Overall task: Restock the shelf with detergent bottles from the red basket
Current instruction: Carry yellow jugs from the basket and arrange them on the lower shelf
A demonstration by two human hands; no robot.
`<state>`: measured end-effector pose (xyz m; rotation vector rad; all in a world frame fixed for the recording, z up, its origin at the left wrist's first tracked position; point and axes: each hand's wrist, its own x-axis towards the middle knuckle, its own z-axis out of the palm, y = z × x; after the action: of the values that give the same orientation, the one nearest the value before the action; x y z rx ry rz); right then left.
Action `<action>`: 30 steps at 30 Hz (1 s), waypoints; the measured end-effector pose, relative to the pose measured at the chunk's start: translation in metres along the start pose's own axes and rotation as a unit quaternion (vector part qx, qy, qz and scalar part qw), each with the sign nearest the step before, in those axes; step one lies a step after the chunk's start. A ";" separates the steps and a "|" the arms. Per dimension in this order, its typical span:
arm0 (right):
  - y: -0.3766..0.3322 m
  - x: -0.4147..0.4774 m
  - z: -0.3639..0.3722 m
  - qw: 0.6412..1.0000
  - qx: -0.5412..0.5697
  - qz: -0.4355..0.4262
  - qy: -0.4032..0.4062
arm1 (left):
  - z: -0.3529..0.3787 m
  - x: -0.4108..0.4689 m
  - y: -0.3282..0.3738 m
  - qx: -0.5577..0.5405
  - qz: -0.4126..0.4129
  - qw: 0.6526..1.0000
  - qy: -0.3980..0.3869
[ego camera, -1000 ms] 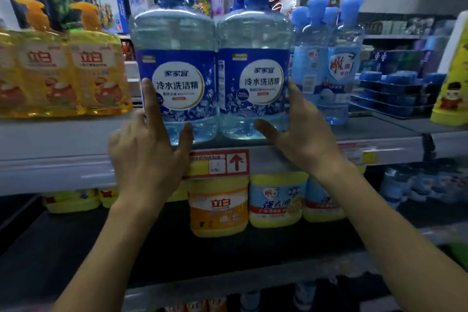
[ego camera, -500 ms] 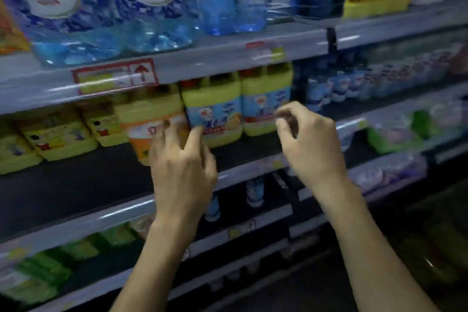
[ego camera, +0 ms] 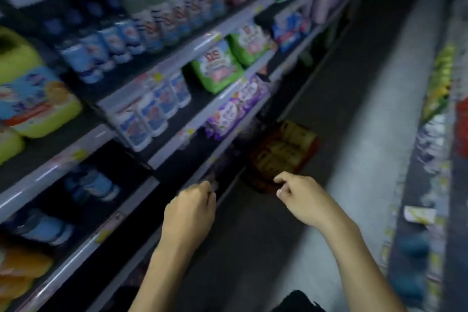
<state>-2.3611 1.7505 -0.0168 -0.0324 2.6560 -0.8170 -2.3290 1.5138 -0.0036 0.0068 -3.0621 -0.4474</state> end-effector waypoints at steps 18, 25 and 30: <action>0.200 0.040 -0.077 0.972 0.103 0.184 0.106 | 0.125 0.149 0.190 0.017 0.129 0.971 -0.200; 0.215 0.146 -0.145 0.983 0.048 0.172 0.048 | 0.150 0.266 0.212 -0.013 0.119 0.961 -0.251; 0.226 0.226 -0.187 0.988 0.038 0.148 0.030 | 0.164 0.342 0.224 -0.029 0.098 0.964 -0.247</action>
<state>-2.6181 2.0108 -0.0720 0.4013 2.5955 -0.8282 -2.6779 1.7710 -0.0811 -0.4768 -3.4757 -0.6053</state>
